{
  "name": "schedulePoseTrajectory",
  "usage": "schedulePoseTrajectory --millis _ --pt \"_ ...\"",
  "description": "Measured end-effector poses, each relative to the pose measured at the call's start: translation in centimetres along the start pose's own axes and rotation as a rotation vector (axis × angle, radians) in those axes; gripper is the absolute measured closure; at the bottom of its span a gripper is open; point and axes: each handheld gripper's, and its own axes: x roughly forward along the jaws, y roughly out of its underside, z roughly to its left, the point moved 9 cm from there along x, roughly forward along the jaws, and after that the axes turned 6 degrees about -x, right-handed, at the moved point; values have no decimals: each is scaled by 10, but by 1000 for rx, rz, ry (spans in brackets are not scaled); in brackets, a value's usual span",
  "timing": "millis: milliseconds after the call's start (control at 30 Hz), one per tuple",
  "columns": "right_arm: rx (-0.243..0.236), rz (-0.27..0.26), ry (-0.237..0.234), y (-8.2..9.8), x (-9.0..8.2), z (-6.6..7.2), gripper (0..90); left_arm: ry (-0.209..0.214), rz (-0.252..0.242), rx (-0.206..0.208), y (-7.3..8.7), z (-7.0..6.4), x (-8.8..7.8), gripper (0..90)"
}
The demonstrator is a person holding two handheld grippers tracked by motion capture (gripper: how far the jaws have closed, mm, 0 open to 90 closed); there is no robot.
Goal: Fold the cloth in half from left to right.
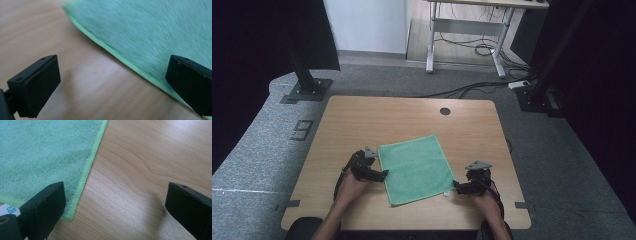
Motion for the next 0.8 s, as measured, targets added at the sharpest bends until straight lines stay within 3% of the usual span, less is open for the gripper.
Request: schedulePoseTrajectory --millis 200,500,800 --pt "37 -15 -28 2 1 -1 31 -36 -53 -29 -23 27 -4 13" --pt "36 -26 -31 2 1 -1 29 -66 -91 -46 -54 46 5 98" --pt "33 -32 -37 3 2 -1 27 -121 -58 -63 -54 57 29 110"
